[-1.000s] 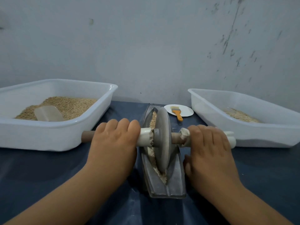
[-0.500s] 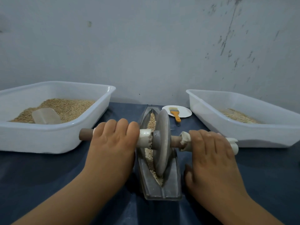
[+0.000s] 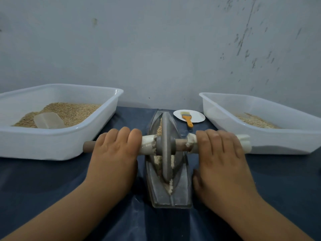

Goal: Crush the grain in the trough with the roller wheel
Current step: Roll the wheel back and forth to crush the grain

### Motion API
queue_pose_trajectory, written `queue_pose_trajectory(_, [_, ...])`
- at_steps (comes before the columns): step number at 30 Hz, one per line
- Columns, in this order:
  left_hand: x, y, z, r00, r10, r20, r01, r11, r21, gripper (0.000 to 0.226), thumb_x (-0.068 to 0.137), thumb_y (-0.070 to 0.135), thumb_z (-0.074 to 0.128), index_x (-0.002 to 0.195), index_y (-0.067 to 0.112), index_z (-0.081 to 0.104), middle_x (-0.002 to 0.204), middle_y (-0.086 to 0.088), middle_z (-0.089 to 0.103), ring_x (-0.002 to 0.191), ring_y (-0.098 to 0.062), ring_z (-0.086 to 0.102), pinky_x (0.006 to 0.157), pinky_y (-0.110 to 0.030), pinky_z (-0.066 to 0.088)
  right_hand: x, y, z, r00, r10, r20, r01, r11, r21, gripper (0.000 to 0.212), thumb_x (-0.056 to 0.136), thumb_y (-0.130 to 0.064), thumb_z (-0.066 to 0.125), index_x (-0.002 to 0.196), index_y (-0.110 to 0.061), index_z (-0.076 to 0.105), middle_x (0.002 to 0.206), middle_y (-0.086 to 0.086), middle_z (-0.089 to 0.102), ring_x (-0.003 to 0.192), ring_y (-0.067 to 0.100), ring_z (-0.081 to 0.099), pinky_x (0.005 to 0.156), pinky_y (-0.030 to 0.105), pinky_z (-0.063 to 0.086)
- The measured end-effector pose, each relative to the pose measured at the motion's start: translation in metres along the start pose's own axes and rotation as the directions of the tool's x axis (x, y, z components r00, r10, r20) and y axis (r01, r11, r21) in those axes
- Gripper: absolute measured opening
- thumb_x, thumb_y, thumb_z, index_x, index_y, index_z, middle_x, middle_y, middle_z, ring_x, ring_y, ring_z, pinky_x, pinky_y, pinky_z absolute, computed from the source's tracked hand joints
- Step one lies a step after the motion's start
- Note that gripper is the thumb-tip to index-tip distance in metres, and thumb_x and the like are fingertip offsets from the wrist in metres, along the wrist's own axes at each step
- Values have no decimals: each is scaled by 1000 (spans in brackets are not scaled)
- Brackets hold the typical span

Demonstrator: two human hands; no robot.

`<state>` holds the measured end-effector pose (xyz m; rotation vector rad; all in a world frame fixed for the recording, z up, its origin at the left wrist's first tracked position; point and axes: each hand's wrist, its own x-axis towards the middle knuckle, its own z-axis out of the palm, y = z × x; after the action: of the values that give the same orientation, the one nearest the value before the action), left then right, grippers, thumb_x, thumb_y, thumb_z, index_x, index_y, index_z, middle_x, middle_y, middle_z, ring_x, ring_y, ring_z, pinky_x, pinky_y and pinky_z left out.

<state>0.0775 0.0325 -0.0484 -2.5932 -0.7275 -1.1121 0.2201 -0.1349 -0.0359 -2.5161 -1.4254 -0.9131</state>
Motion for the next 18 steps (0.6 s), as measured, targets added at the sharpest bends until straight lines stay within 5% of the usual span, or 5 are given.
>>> queue_pose_trajectory(4, [7, 2, 0, 993, -55, 107, 57, 998, -11, 31, 63, -5, 68, 86, 11, 54, 75, -5, 47, 67, -25, 43, 63, -42, 40, 21, -11, -6, 987, 46, 155, -34, 996, -80, 65, 87, -29, 45, 145, -5, 30, 138, 15, 37, 128, 37, 34, 118, 50, 13])
queue_pose_trajectory(10, [-11, 0, -8, 1000, 9, 19, -9, 1000, -10, 35, 58, -2, 69, 87, 12, 54, 76, -3, 44, 66, -24, 40, 61, -43, 39, -5, -4, -4, 1000, 19, -4, -19, 1000, 22, 70, 64, -24, 55, 130, 1, 51, 121, 19, 52, 113, 41, 49, 109, 57, 34])
queue_pose_trajectory(16, [4, 4, -9, 994, -21, 108, 23, 999, -22, 32, 60, -5, 68, 85, 10, 54, 75, -5, 46, 66, -25, 42, 61, -43, 41, 11, -13, -12, 986, 50, 161, -40, 997, -69, 68, 85, -28, 47, 147, -6, 28, 139, 13, 36, 129, 35, 34, 119, 49, 13])
queue_pose_trajectory(18, [-2, 3, -11, 995, -16, 100, 18, 999, -28, 34, 60, -3, 69, 86, 11, 54, 75, -4, 45, 66, -24, 42, 61, -42, 41, 7, -11, -13, 987, 52, 154, -47, 998, -34, 68, 78, -23, 57, 141, -2, 40, 133, 17, 45, 123, 40, 42, 115, 54, 24])
